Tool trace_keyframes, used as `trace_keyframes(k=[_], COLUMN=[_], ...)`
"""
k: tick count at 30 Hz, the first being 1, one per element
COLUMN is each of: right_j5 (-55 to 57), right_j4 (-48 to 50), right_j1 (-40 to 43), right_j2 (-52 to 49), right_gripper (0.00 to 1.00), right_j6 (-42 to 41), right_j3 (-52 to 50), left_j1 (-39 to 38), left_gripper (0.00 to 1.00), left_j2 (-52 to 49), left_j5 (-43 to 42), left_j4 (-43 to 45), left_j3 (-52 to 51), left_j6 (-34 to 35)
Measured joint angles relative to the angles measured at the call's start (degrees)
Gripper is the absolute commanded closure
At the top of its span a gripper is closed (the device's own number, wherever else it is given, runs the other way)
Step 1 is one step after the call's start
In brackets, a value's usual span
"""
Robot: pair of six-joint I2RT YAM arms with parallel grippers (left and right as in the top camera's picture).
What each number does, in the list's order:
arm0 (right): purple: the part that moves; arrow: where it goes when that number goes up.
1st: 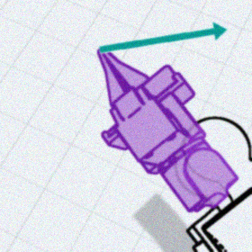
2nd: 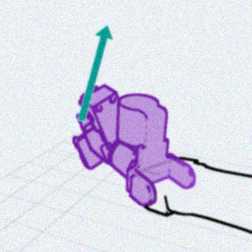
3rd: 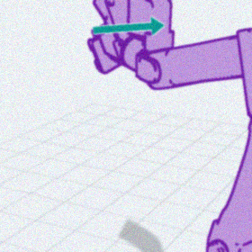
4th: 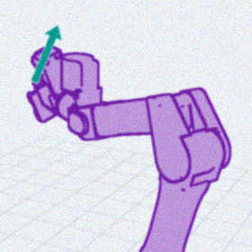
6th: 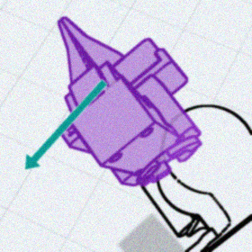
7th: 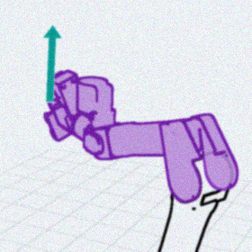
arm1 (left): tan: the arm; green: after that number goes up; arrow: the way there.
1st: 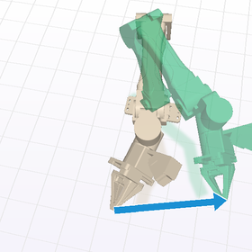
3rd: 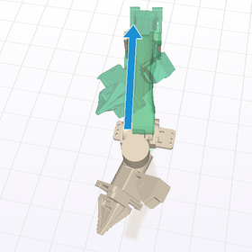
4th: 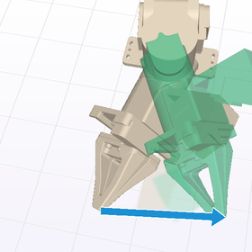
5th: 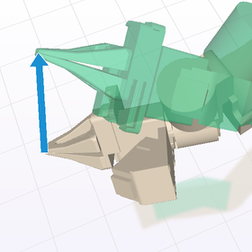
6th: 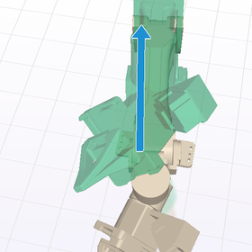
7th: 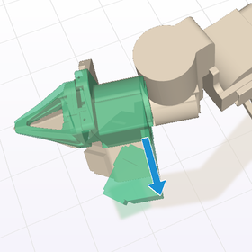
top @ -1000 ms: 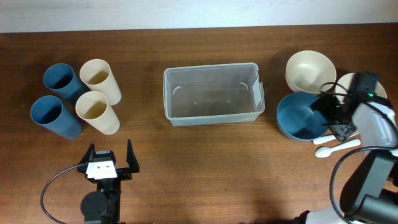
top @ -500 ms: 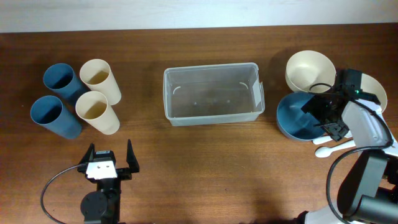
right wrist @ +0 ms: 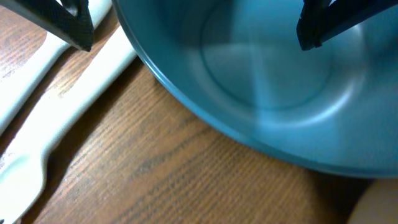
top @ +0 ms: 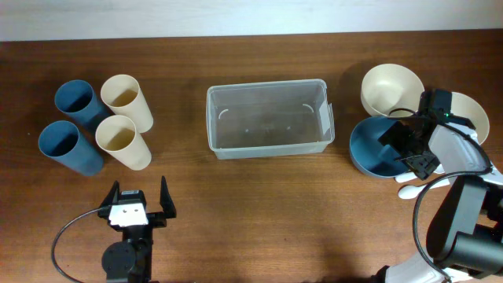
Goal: Pack container
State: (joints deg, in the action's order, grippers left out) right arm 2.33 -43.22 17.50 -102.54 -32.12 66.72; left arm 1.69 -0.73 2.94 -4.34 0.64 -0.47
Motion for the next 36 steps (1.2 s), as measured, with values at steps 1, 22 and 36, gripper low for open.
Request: trace_keyframes(k=[1,22,36], right_j5=[-0.04,-2.4,-2.86], right_j4=[0.24,0.81,0.39], right_j1=[0.0,0.0,0.0], right_j2=[0.0,-1.46,-1.46], right_gripper=[0.01,0.71,0.96], right_j6=[0.11,2.16,2.34], right_j3=[0.0,0.0,0.04], left_j1=[0.0,0.0,0.0], left_gripper=[0.0,0.0,0.0], left_j2=[0.0,0.0,0.0], left_j5=[-0.02,0.0,0.0], left_j4=[0.0,0.0,0.0], left_j3=[0.0,0.0,0.0], left_j6=[0.0,0.0,0.0])
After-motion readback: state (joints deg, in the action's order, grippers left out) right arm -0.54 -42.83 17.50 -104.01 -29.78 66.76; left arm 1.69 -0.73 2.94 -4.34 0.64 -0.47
